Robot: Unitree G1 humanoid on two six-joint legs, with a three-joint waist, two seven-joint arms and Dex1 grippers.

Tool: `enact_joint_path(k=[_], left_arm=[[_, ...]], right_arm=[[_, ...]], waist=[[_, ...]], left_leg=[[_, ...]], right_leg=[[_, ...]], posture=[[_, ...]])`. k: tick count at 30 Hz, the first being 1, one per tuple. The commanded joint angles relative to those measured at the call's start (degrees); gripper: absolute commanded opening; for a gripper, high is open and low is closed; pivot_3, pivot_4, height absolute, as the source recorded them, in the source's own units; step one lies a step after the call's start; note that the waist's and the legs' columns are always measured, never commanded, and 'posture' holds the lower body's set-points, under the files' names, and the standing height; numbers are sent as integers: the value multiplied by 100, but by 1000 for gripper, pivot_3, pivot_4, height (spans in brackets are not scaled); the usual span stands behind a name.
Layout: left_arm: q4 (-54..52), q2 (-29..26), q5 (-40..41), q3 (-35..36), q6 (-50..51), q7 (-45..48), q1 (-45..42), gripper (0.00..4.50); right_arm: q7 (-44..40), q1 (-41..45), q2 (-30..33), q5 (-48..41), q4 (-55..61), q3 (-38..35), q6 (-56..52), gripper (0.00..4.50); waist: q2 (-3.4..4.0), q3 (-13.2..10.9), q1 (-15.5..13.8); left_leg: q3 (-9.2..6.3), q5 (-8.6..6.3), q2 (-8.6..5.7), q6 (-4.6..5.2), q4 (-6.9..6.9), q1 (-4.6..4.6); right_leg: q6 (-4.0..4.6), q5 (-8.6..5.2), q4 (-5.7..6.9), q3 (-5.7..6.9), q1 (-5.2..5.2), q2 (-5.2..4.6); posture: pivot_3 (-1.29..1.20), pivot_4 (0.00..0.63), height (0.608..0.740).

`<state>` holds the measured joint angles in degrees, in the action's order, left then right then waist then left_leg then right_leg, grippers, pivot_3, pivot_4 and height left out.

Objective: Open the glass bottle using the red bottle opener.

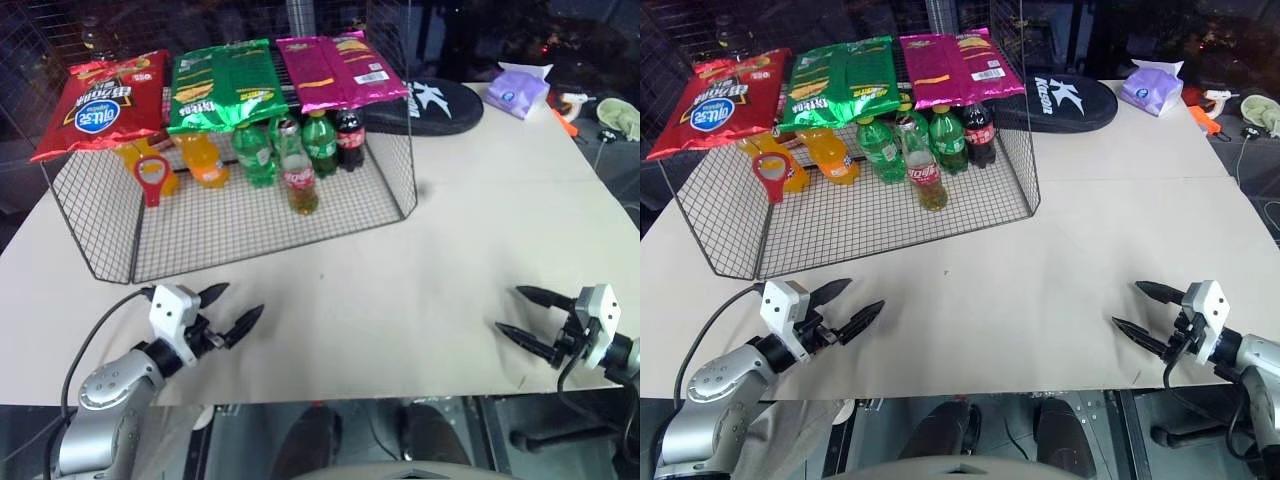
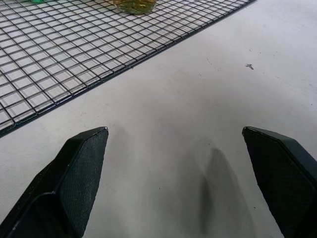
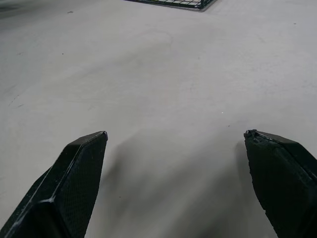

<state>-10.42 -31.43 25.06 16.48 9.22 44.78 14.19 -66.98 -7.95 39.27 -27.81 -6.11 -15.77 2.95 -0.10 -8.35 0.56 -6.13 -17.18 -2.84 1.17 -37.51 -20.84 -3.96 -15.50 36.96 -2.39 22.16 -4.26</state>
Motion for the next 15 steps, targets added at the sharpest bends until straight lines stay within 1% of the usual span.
enact_joint_path(k=[1,15], left_arm=[[-57,-88,147,221,-80,109,37,4500],[-130,-123,343,337,21,182,20,4500]], right_arm=[[-75,112,63,-91,-2,-145,93,4461],[-63,156,-11,-90,10,-120,46,4461]], waist=[[0,0,0],[1,0,-5]], left_leg=[[0,0,0,0,0,0],[0,0,0,-1,3,0]], right_leg=[[0,0,0,0,0,0],[0,0,-2,0,0,0]], posture=[[0,150,740],[0,150,740]])
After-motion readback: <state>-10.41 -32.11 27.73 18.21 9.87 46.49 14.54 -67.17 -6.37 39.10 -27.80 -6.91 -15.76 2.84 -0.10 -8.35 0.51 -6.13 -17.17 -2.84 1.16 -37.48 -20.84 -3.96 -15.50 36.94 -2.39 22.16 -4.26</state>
